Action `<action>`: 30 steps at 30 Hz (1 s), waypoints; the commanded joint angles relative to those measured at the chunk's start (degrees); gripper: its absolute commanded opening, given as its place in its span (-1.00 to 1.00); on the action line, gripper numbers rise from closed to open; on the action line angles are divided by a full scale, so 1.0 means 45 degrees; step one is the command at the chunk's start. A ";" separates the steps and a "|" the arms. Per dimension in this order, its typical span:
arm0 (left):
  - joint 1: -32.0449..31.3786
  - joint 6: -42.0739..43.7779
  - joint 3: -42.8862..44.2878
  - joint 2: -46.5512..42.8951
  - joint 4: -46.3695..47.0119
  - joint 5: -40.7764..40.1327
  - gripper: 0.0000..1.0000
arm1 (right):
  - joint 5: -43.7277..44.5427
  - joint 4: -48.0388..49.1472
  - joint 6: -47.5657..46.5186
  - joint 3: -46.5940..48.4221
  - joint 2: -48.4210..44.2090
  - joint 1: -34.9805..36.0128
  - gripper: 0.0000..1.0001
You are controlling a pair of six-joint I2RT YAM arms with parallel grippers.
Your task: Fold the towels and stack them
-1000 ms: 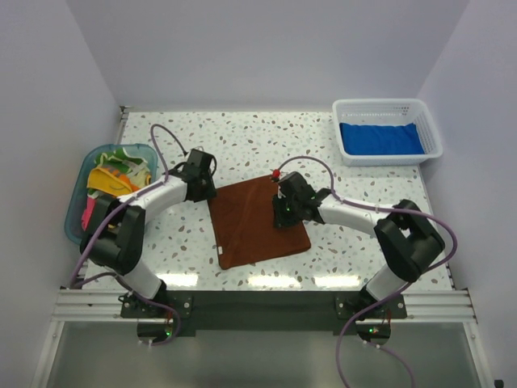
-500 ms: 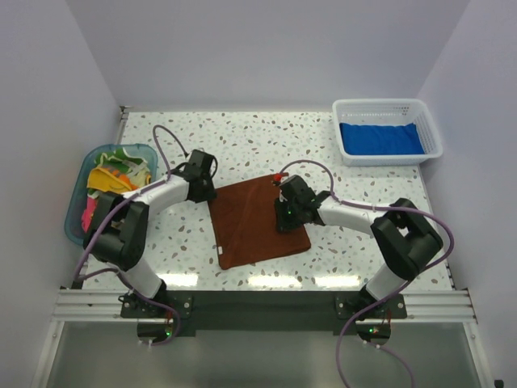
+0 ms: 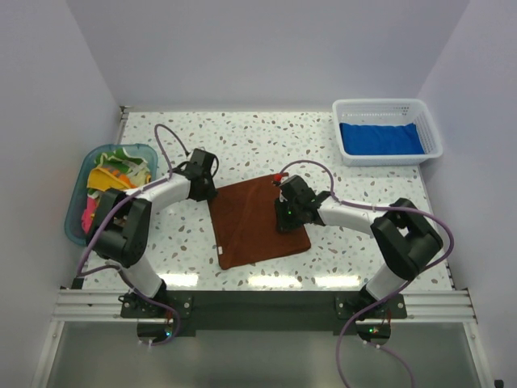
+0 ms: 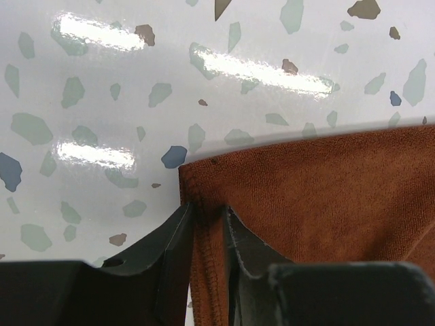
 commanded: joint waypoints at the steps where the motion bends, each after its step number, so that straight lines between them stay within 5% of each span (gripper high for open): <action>1: 0.0095 0.0091 0.0465 0.0117 0.0336 -0.0328 -0.42 | -0.0043 0.0313 -0.0194 -0.0217 -0.0038 -0.0082 -0.59; 6: 0.0095 0.0110 0.0445 0.0136 0.0395 -0.0347 -0.49 | -0.0062 0.0313 -0.0174 -0.0236 -0.0039 -0.0082 -0.59; 12: 0.0134 0.0325 0.0582 0.0311 0.0375 -0.0581 -0.99 | 0.0054 0.0255 -0.0174 -0.0334 -0.0077 -0.0101 -0.60; 26: 0.0330 0.2278 0.2066 0.1151 -0.0679 -0.1831 -1.00 | 0.0132 0.0059 -0.0135 -0.0510 -0.0038 -0.0102 -0.60; 30: 0.0330 0.2435 0.2184 0.1346 -0.0855 -0.1793 -0.79 | 0.0094 0.0040 -0.0155 -0.0471 -0.0058 -0.0101 -0.60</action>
